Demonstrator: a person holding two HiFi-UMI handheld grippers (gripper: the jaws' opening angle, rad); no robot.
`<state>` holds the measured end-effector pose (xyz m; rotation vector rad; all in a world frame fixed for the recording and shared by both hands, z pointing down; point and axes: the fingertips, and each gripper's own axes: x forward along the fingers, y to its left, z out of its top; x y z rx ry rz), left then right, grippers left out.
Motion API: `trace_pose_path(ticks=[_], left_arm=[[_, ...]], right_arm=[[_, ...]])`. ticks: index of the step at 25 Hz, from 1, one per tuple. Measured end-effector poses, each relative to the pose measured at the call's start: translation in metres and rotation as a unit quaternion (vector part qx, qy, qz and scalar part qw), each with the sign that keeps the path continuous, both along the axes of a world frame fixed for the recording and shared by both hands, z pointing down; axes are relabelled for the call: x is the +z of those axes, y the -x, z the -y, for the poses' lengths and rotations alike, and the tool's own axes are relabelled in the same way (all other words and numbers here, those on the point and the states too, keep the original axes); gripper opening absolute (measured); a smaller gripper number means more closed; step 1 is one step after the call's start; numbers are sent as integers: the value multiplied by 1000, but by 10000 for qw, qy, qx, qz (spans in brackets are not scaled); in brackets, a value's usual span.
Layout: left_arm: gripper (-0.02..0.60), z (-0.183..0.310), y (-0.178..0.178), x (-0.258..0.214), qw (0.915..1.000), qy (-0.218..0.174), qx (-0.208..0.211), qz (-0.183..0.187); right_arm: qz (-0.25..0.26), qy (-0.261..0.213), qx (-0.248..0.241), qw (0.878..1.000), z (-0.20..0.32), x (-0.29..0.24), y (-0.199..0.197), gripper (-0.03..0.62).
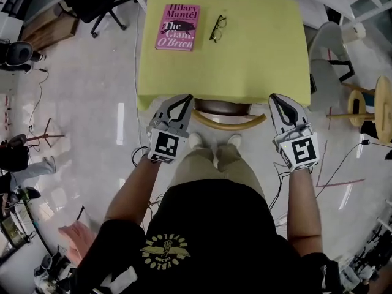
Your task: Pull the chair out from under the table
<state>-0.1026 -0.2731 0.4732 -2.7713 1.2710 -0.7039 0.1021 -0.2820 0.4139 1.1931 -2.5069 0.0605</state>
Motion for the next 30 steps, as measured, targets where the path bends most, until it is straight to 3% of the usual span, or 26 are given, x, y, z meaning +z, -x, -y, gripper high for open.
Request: trace_pose_path(ticks=[7, 14, 20, 25, 27, 30], left_arm=[[9, -25, -17, 83, 9950, 781, 443, 430], [9, -27, -30, 124, 9903, 992, 651, 719], [12, -35, -41, 157, 9814, 1294, 1021, 981], [124, -40, -46, 178, 9748, 1537, 1212, 1069], [149, -42, -47, 185, 9725, 1581, 1290, 1118], [169, -45, -48, 198, 9674, 1669, 1427, 1261]], right_arm=[[209, 604, -85, 9979, 3, 56, -9, 12], [234, 1037, -302, 9939, 4, 100, -8, 12], [30, 1318, -597, 9895, -4, 140, -5, 12], [-2, 1460, -856, 9856, -10, 162, -2, 26], [-29, 1603, -981, 9822, -13, 173, 1, 110], [-129, 1762, -1090, 9782, -15, 189, 3, 142]])
